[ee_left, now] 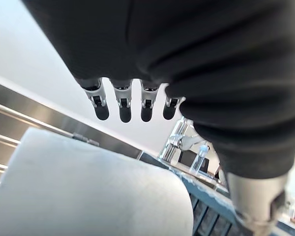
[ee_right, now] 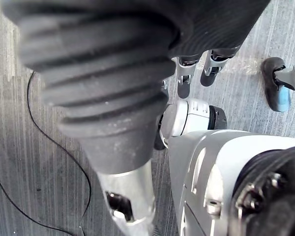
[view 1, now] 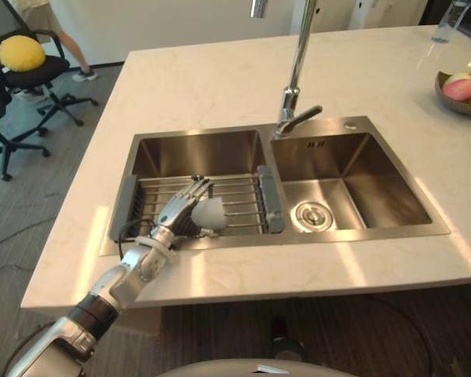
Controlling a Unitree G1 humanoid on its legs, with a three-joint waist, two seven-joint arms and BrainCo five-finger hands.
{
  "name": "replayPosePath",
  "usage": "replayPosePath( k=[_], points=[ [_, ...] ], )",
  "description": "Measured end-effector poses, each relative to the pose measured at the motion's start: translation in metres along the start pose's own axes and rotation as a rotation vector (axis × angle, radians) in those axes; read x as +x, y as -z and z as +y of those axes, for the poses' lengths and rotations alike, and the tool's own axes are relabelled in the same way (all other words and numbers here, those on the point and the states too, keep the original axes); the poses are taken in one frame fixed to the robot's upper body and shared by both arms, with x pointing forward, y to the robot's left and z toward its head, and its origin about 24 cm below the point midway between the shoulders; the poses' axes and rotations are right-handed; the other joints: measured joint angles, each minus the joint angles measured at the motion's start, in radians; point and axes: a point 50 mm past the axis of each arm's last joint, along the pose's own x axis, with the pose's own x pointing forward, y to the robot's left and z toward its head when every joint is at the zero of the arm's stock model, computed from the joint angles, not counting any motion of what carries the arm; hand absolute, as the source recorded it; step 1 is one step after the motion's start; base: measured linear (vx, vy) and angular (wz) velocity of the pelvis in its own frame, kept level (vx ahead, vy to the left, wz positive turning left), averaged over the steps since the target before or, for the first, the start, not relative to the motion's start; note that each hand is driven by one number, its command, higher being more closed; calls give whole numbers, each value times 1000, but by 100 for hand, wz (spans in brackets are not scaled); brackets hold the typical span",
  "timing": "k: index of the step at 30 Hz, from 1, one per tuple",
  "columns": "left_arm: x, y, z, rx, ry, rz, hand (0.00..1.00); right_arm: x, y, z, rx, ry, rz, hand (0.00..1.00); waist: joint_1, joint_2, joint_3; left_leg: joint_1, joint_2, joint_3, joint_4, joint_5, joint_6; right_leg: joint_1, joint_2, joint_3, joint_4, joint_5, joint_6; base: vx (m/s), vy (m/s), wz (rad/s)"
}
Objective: Walk over to the sink, pick up the cup, carry it to the dishwasher, place the cup inside the dishwasher, then close the dishwasher door
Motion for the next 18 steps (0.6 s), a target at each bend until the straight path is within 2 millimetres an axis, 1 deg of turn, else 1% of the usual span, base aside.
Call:
replayPosePath(
  k=[6, 9, 14, 18],
  points=[
    [6, -1, -1, 26, 51, 5, 0, -1, 2, -2, 2, 5, 7, 0, -2, 2, 1, 1, 0, -1, 0, 0, 0, -8, -2, 1, 21, -12, 2, 0, 0, 0],
    [8, 7, -1, 49, 57, 63, 0, -1, 4, -3, -8, 7, 20, 0, -5, 7, 4, 0, 0, 1, 0, 0, 0, -18, -2, 6, 35, -19, 0, 0, 0, 0],
    [9, 10, 0, 74, 61, 85, 0, -2, 5, -4, 3, 17, 23, 0, -5, 12, 7, -1, -3, 4, 0, 0, 0, -35, -5, 14, 61, -29, 3, -18, -7, -3],
    [11, 14, 0, 81, 78, 112, 0, -1, 6, -3, 1, 14, 27, 0, -8, 8, 9, -1, -4, 4, 0, 0, 1, -36, -8, 15, 67, -32, 3, -34, -14, 0]
  ],
)
